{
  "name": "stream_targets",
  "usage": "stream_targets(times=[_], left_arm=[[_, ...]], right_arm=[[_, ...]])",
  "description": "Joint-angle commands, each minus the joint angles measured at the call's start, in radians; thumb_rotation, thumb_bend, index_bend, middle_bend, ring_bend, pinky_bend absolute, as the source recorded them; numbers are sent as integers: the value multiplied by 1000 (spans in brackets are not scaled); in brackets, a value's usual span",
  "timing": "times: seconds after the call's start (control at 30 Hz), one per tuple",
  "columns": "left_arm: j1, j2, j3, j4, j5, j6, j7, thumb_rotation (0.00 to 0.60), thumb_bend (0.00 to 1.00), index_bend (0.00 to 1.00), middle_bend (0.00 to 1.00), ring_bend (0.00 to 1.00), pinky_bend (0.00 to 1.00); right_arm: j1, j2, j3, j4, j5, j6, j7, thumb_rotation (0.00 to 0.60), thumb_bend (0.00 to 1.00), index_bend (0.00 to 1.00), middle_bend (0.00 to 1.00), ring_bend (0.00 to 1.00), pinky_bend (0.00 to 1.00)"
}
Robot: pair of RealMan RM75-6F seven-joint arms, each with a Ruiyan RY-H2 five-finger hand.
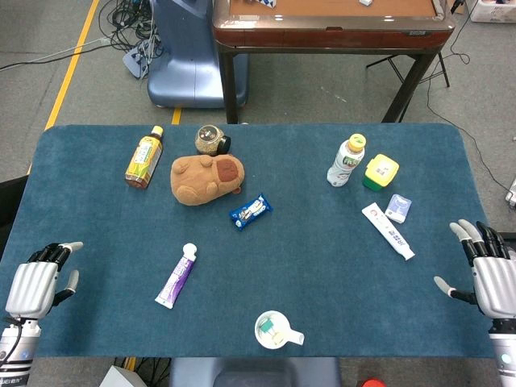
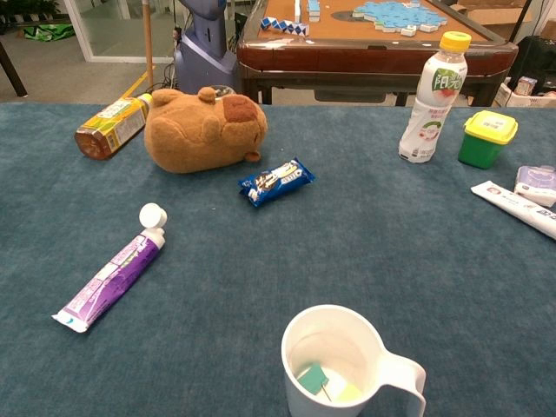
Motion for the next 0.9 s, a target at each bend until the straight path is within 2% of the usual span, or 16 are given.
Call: stream_targets(times=[0.03,0.27,0.47,0.63,0.7,0.9], left_arm=[[-1,0,1,-2,-1,-3,1,600,445,254,300,220,293],[-24,11,-7,-9,11,-28,-22,600,444,254,300,220,293],[-83,31,-9,-4,37,-113,-82,600,443,249,297,221,292],[-130,26,-8,0,53,-173,-87,600,365,227,293,221,289],[-142,14,-6,0,54,-187,-81,600,337,208,286,220,288],[-165,-36,5,8,55,-215,-37,600,249,37,240,206,272]], right_arm=[[0,1,2,0,2,1,1,600,206,63,105,0,54],[0,27,31,-13,-3,35,16,600,206,63,105,0,54],[15,80,78,-44,17,49,30,600,207,63,105,0,54],[23,113,98,-68,25,48,45,600,206,63,105,0,54],[24,121,101,-72,28,48,46,600,207,63,105,0,54],[22,130,97,-81,29,46,46,600,206,63,105,0,54]])
